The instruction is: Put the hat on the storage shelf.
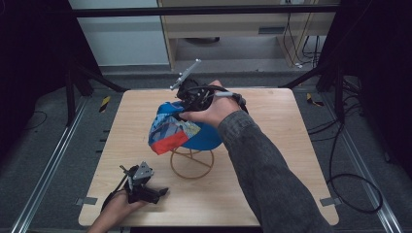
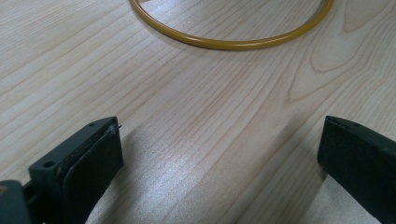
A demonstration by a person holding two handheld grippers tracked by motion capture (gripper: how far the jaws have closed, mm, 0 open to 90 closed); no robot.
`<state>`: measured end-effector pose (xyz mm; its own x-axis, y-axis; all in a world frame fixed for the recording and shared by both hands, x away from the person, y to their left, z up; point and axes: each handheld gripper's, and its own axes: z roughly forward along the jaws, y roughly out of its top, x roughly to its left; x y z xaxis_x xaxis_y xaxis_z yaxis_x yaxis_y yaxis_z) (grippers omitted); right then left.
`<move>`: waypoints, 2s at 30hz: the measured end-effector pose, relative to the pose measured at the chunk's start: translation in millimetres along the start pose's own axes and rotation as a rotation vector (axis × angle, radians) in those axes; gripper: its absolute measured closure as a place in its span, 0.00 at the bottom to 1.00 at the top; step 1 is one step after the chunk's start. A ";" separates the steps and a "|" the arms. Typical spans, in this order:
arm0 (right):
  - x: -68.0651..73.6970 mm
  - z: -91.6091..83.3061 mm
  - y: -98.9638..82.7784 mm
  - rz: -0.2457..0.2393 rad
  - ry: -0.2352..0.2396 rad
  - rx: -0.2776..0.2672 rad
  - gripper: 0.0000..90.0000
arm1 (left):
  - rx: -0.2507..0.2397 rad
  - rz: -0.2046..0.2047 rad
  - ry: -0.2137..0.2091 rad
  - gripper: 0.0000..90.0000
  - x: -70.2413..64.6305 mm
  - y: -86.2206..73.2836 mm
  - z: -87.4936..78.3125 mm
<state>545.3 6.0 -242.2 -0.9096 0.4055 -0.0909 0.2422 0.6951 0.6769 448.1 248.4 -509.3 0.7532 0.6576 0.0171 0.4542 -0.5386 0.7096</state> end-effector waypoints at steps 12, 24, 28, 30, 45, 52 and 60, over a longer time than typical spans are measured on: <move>1.9 -0.2 -1.4 0.001 0.000 0.007 0.50 | -0.001 -0.002 0.001 0.00 -0.1 0.0 0.1; 5.1 1.1 -2.2 0.004 -0.010 0.014 0.31 | -0.001 -0.002 0.000 0.00 -0.1 0.0 0.1; 6.3 1.7 -2.1 0.007 -0.016 0.018 0.19 | -0.001 -0.002 0.000 0.00 -0.1 0.0 0.1; 6.5 1.8 -2.2 0.004 -0.016 0.017 0.18 | -0.002 -0.002 0.000 0.00 0.0 0.0 0.1; 11.2 -3.7 -3.8 -0.010 -0.011 0.009 0.10 | 0.000 -0.001 0.001 0.00 0.1 0.0 0.0; 11.4 -9.6 -8.5 0.001 -0.021 -0.003 0.07 | 0.000 -0.001 0.001 0.00 0.1 0.0 0.0; 10.4 -17.4 -18.1 0.011 -0.035 -0.026 0.06 | 0.000 -0.001 0.001 0.00 0.1 0.0 0.0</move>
<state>525.7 -12.7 -242.7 -0.8947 0.4334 -0.1084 0.2426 0.6750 0.6968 448.2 248.4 -509.3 0.7525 0.6583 0.0172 0.4545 -0.5380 0.7099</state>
